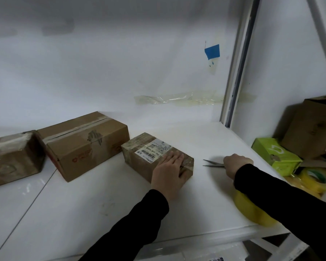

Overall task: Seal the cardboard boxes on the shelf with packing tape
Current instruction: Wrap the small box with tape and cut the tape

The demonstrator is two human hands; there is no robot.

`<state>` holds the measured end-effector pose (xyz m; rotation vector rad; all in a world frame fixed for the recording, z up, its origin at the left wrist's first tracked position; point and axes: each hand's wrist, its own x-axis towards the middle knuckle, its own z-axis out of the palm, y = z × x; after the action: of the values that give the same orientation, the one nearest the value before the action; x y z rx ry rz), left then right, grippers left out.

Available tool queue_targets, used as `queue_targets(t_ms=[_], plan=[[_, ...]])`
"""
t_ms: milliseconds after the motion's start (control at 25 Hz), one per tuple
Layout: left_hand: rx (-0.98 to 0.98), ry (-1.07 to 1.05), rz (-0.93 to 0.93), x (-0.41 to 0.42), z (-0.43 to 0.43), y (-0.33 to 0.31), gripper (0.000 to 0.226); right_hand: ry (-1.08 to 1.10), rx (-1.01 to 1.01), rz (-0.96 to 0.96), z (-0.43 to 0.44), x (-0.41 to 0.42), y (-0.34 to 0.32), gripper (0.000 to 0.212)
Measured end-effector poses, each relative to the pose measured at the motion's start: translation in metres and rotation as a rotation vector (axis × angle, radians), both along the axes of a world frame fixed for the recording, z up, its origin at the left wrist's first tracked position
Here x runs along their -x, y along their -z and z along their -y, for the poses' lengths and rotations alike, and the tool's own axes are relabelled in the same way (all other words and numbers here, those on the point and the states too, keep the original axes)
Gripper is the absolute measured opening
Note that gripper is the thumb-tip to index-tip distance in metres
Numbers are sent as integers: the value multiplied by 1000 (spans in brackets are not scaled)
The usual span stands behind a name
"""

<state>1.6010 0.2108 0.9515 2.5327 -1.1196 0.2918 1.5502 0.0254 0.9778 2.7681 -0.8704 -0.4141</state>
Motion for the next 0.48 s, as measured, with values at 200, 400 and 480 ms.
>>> queue_targets(t_ms=[200,400,480], plan=[[77,-52,16,-1,0,2,58,-51,162,-77,-2,3,-7,34],[57,91,13,-12,-10,2,66,-6,-714,687,-28,3,-18,36],[41,151,25,-18,-19,1,73,317,-1380,749,-48,8,-10,46]])
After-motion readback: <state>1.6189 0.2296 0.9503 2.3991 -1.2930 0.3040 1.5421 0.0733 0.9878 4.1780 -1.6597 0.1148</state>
